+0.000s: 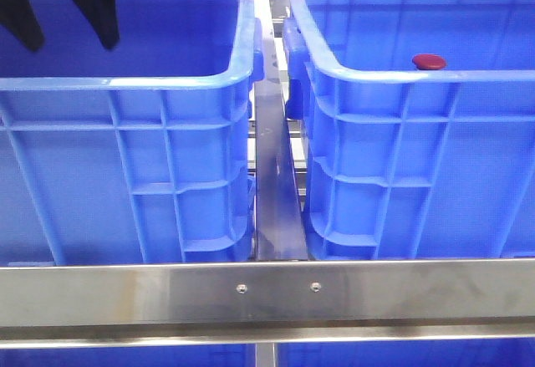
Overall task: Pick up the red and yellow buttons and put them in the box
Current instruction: 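Reach the left gripper into the button bin and grasp a yellow-capped button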
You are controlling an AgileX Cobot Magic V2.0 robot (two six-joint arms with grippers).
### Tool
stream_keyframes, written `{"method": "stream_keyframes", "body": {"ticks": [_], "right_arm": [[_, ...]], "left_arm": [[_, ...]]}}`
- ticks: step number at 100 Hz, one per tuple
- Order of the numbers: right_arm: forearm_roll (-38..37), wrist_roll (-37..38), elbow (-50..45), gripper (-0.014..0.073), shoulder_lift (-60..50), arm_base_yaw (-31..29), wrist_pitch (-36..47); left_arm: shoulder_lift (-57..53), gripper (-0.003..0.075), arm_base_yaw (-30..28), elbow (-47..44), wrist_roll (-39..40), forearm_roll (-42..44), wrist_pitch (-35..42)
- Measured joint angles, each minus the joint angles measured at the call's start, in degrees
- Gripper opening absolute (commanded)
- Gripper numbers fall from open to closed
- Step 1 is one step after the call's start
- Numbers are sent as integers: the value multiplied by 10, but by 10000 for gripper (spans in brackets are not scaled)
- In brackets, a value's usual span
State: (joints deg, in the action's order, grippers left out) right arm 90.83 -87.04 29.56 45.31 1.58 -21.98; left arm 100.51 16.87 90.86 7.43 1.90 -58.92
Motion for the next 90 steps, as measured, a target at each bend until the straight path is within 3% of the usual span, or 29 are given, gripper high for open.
{"method": "stream_keyframes", "body": {"ticks": [90], "right_arm": [[0,0,0,-62,0,0,0]], "left_arm": [[101,554,-2,0,14,0,76]]}}
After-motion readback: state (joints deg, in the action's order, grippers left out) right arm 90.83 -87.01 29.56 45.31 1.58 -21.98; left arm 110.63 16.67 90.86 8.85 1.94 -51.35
